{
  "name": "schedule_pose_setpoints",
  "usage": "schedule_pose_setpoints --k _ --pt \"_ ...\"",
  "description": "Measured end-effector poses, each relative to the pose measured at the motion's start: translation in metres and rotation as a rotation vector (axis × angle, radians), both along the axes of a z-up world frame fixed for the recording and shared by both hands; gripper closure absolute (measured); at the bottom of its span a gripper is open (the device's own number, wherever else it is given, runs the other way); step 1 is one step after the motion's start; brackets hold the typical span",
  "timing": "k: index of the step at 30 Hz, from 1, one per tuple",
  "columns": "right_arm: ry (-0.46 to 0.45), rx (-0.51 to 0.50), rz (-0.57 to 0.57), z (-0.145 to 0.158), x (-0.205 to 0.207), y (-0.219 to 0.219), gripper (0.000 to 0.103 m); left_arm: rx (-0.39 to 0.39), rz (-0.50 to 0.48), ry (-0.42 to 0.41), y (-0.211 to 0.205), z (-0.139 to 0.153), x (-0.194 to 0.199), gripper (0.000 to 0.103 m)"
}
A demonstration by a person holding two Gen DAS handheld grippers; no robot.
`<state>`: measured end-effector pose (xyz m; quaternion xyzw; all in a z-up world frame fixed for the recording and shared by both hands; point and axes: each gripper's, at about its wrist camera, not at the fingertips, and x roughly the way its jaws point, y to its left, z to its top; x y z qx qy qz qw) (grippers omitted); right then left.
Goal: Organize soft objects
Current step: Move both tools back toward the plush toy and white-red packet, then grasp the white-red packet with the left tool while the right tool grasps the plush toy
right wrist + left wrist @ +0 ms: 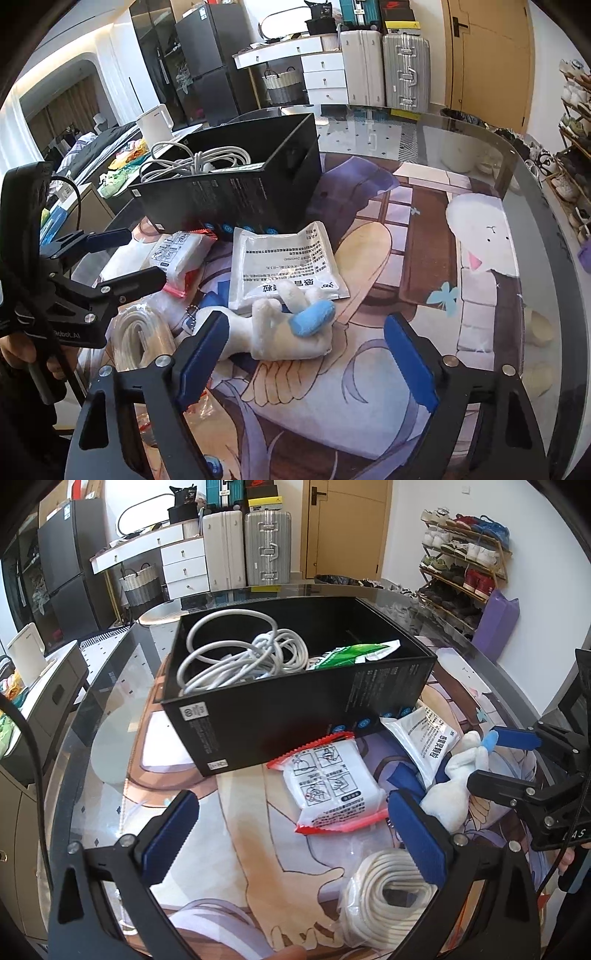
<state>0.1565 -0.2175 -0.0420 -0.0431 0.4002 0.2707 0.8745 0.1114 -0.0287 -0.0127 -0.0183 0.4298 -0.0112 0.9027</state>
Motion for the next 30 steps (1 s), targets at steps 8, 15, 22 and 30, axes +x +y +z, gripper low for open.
schedule_pose_setpoints --k 8,15,22,30 --pt "0.025 0.008 -0.016 -0.004 0.005 -0.004 0.023 -0.005 -0.006 0.011 -0.004 0.000 0.007 0.000" --pt "0.031 0.022 -0.016 -0.004 0.003 -0.005 0.023 0.003 -0.003 0.034 -0.008 -0.004 0.016 0.000" --pt "0.030 0.034 -0.014 -0.004 0.003 -0.005 0.029 -0.007 0.000 0.053 -0.005 -0.010 0.021 0.000" --pt "0.032 0.062 -0.015 -0.004 0.005 -0.006 0.034 -0.015 -0.004 0.072 -0.003 -0.014 0.025 0.002"
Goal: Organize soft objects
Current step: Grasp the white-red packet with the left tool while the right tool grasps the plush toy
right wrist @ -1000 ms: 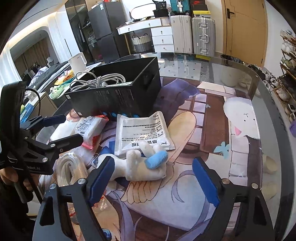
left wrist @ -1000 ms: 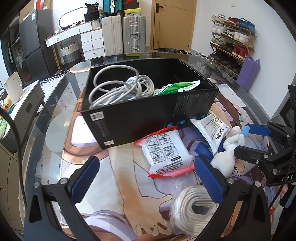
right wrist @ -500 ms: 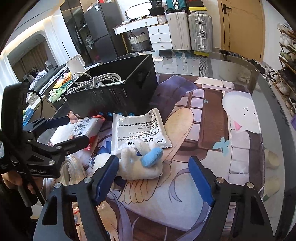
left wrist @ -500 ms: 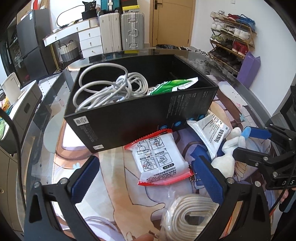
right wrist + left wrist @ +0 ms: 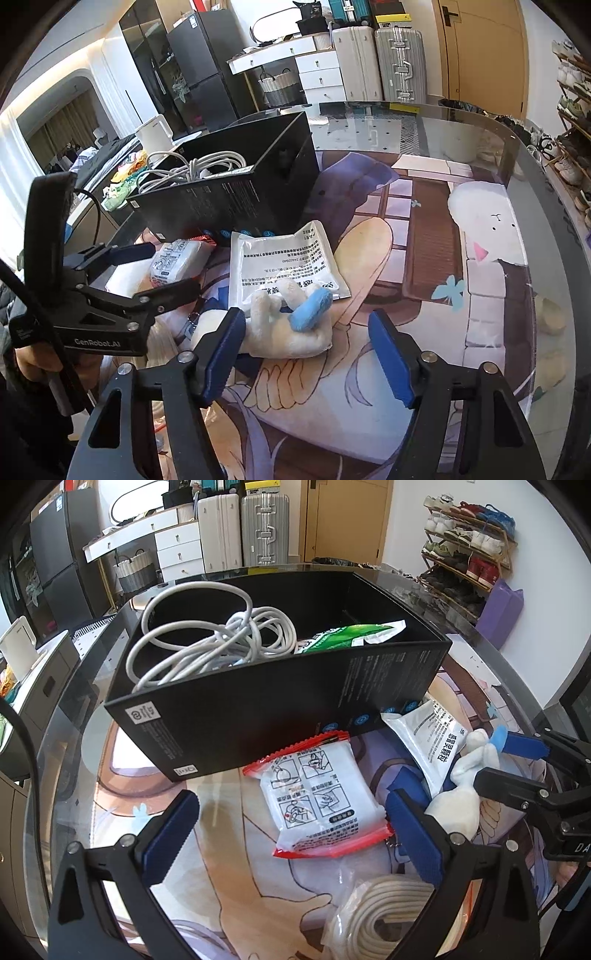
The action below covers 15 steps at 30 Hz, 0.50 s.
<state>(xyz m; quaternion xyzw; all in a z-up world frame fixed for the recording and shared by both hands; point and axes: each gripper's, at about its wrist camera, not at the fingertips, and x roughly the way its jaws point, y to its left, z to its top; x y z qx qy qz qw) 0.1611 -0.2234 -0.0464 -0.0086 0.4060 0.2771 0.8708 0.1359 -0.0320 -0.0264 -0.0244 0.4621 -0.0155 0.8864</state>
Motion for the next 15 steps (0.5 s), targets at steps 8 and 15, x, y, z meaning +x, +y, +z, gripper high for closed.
schedule_pose_setpoints --k 8,15 --pt "0.016 0.051 0.004 -0.0012 0.0031 -0.0014 0.044 -0.007 -0.019 0.005 -0.0006 -0.0008 0.0010 0.009" --pt "0.015 0.057 0.011 -0.0013 0.0026 0.0011 0.052 -0.005 -0.034 -0.004 -0.0031 0.0015 -0.0002 0.020"
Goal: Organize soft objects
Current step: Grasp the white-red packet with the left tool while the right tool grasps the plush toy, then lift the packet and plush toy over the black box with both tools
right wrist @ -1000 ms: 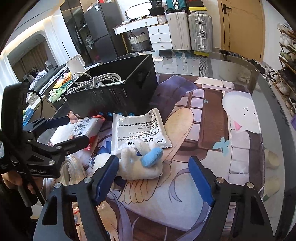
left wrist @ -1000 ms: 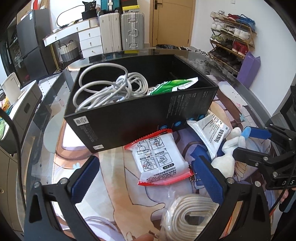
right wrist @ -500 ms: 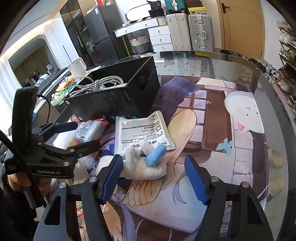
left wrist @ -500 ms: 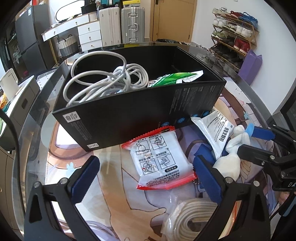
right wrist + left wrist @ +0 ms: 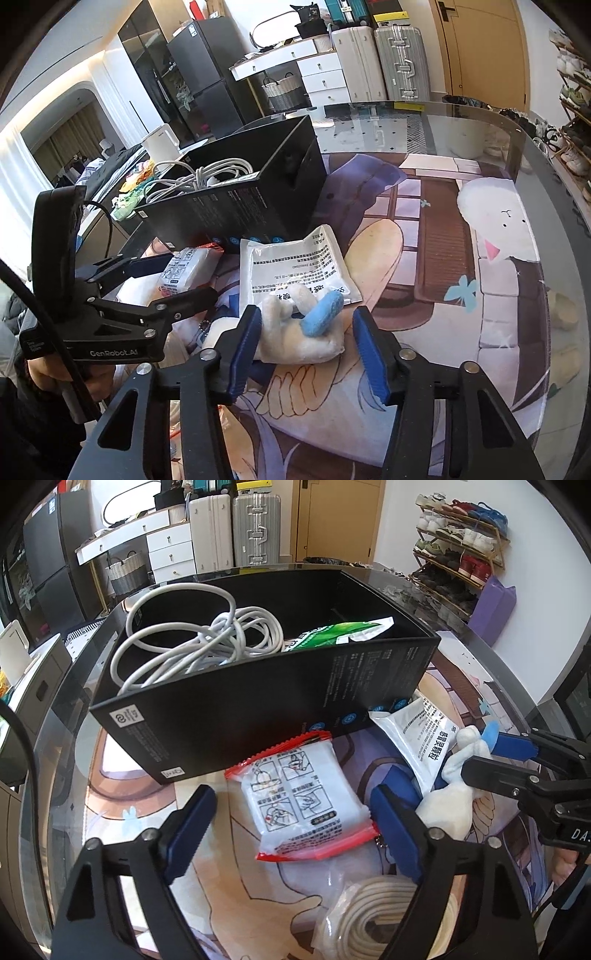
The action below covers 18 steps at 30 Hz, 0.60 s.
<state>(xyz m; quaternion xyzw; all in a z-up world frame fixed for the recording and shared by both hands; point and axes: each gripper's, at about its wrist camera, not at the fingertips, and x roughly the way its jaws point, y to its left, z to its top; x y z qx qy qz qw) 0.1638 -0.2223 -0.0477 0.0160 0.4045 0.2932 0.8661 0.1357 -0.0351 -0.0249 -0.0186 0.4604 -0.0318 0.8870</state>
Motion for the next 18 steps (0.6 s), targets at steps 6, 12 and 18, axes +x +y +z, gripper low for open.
schedule_pose_setpoints --k 6,12,18 --pt "-0.003 0.001 0.006 0.0003 -0.0020 0.0016 0.062 0.001 -0.033 -0.009 -0.0068 0.0021 -0.0019 0.035" --pt "-0.019 -0.009 0.006 0.0030 -0.0042 0.0006 0.066 -0.012 -0.027 -0.015 -0.0029 0.0039 -0.0031 0.048" --pt "-0.047 -0.022 0.014 0.0073 -0.0089 0.0028 0.070 -0.019 -0.027 -0.018 0.0015 0.0054 -0.0077 0.057"
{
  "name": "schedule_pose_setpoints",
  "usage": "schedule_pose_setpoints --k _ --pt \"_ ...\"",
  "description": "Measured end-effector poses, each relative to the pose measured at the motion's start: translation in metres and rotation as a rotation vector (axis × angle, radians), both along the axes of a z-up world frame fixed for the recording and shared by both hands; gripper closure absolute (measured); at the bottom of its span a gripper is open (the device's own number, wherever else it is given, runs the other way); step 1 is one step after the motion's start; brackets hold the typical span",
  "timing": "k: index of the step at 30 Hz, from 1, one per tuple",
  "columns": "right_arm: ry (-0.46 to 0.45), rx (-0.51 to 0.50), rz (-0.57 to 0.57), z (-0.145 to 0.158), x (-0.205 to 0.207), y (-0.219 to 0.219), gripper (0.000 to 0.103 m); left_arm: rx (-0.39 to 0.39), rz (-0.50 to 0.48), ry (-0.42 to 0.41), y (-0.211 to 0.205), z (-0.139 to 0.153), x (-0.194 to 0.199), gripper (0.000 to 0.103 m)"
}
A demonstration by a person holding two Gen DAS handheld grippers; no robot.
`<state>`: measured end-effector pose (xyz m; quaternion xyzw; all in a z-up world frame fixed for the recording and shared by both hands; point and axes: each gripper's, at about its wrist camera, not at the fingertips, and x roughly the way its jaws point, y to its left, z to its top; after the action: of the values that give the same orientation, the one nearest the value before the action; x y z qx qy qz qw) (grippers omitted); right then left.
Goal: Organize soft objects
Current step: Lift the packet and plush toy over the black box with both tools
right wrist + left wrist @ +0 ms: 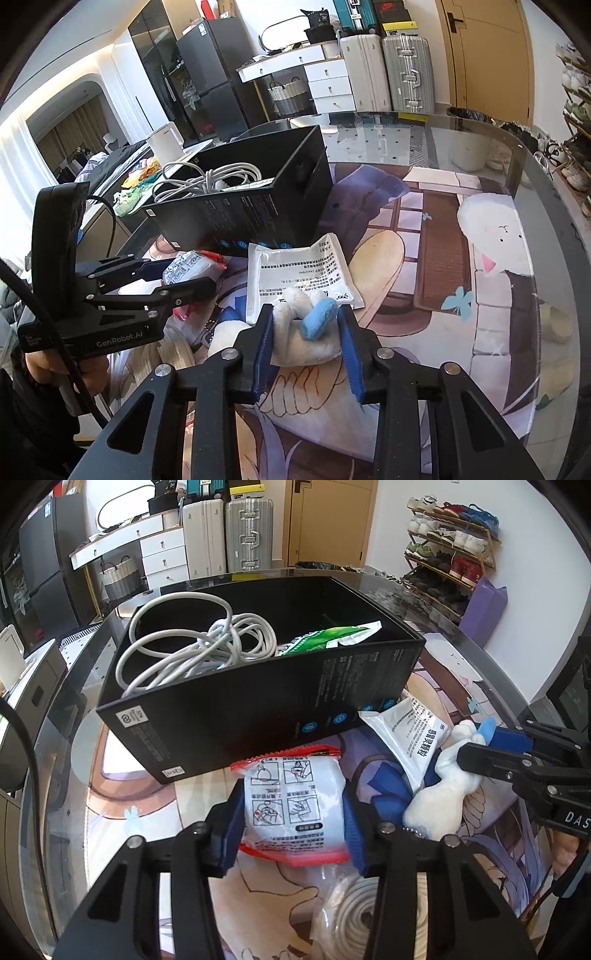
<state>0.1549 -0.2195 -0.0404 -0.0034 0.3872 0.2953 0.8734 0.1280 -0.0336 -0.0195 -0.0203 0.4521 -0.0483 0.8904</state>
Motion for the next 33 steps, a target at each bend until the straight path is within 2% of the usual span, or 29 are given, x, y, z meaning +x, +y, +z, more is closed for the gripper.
schedule_pose_setpoints --k 18,33 --pt "-0.057 0.009 0.006 0.015 -0.010 -0.002 0.070 0.000 0.020 -0.058 0.010 0.020 -0.016 0.057" --pt "-0.126 0.054 -0.012 0.037 -0.019 -0.005 0.070 0.004 0.063 -0.139 0.026 0.050 -0.030 0.057"
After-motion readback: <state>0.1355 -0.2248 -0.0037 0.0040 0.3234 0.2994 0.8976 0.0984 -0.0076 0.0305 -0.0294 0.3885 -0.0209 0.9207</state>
